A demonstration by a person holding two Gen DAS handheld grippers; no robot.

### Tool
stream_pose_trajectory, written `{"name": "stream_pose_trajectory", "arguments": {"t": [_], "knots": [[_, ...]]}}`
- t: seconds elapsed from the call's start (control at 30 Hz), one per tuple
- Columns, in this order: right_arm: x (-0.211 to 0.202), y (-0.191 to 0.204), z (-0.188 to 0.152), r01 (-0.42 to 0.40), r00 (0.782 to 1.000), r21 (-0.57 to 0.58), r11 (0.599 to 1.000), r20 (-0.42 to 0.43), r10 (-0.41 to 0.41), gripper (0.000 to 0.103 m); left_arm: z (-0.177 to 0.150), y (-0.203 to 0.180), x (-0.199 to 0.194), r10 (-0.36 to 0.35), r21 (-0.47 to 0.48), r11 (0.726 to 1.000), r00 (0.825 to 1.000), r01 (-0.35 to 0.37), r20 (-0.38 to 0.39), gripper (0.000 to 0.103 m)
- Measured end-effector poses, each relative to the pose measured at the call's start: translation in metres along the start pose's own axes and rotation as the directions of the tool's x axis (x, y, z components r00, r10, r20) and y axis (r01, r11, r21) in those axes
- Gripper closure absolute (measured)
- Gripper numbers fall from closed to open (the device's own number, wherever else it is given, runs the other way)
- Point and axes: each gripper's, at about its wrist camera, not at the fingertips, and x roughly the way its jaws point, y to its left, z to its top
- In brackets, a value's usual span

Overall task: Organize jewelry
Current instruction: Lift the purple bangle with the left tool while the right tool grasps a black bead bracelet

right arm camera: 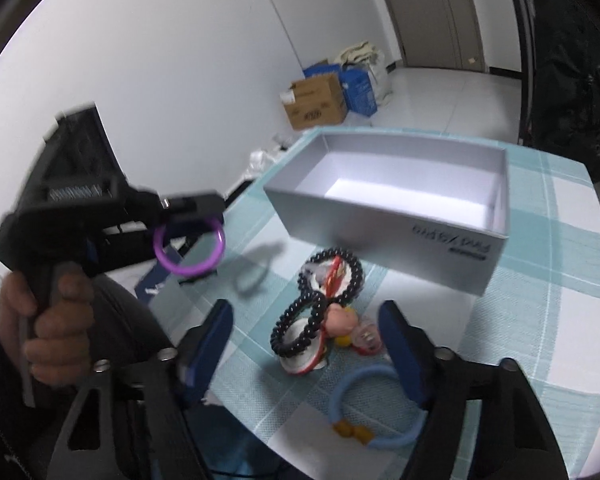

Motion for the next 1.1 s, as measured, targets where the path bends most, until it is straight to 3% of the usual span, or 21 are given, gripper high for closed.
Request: {"name": "stream_pose_trajectory", "arguments": {"t": [0.07, 0.23, 0.57, 0.83, 1.1], "knots": [[0.006, 0.003, -0.001, 0.023, 1.000, -0.017, 1.000, -0.015, -0.023, 0.044, 0.002, -0.001, -0.001, -0.003, 0.006, 1.000, 1.000, 0.003, 0.006, 0.089], [0.014, 0.013, -0.003, 0.126, 0.992, -0.103, 0.987, -0.009, -0.127, 0.047, 0.004, -0.001, -0.002, 0.008, 0.024, 1.000, 1.000, -0.008, 0.010, 0.089], [0.030, 0.021, -0.001, 0.189, 0.978, -0.205, 0.960, -0.049, -0.203, 0.091, 0.004, 0.003, 0.000, 0.016, 0.004, 1.000, 1.000, -0.016, -0.002, 0.089], [0.017, 0.013, 0.005, 0.172, 0.983, -0.154, 0.973, -0.029, -0.179, 0.094, 0.005, 0.002, 0.004, 0.025, 0.008, 1.000, 1.000, -0.025, -0.008, 0.089], [-0.014, -0.001, 0.021, 0.100, 0.993, -0.050, 0.994, 0.075, -0.096, 0.094, 0.006, -0.011, -0.001, -0.031, 0.039, 0.999, 0.999, 0.030, 0.025, 0.089]]}}
